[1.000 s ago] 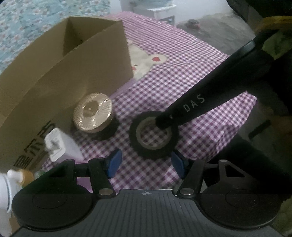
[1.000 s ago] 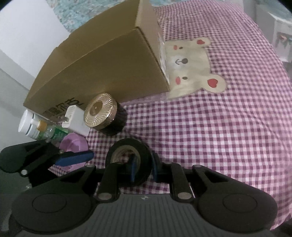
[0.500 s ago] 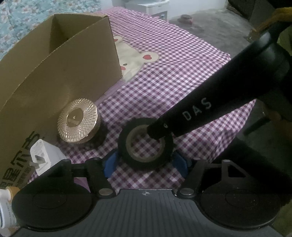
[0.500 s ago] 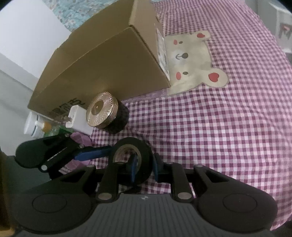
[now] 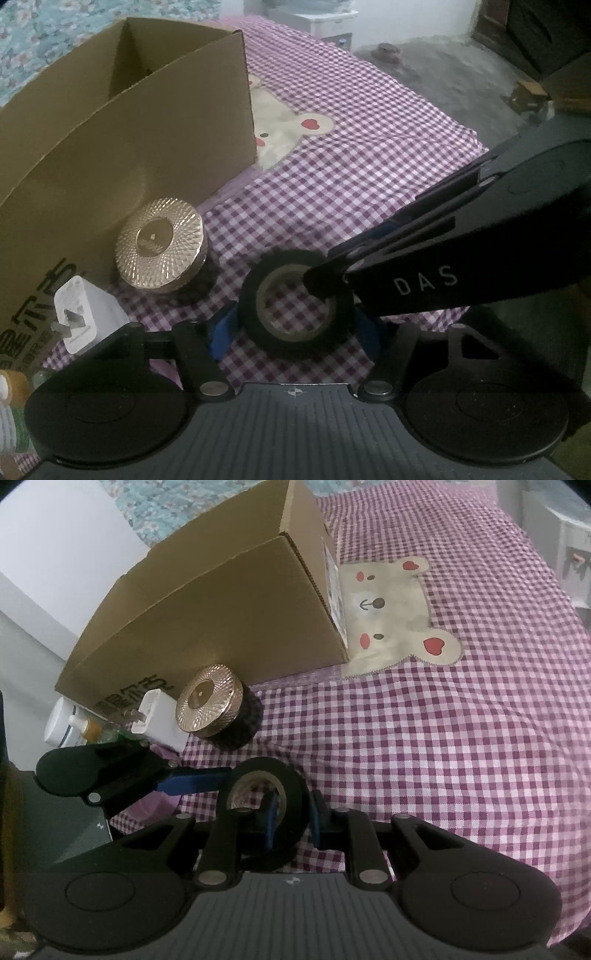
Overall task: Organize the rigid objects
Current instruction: 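Carry the black tape roll into the box and open the right gripper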
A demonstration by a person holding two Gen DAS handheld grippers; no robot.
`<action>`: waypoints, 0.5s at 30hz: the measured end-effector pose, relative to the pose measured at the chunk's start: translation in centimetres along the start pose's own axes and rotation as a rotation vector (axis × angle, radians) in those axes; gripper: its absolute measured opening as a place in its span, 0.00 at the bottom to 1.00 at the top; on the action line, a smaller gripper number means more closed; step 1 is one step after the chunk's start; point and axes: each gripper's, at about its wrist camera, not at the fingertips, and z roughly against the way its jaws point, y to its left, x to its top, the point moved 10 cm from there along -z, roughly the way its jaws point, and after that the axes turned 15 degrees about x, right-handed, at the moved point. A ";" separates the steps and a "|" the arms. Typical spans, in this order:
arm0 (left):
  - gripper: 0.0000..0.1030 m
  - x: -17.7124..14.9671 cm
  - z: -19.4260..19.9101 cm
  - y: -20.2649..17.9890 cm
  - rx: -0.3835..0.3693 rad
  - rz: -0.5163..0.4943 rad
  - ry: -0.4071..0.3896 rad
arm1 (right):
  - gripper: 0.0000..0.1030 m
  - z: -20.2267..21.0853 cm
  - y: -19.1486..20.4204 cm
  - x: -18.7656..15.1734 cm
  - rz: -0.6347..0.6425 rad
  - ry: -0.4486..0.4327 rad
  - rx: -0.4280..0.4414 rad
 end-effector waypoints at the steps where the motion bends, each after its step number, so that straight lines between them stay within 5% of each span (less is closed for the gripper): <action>1: 0.64 0.0 0.1 0.0 0.006 0.001 -0.002 | 0.18 0.0 0.0 0.0 -0.004 -0.005 0.000; 7: 0.63 0.4 1.8 0.4 0.047 0.001 -0.040 | 0.18 0.8 0.7 0.4 0.007 -0.032 0.003; 15: 0.64 2.8 8.8 3.7 0.112 0.091 -0.161 | 0.18 5.7 6.3 2.9 0.114 -0.140 0.008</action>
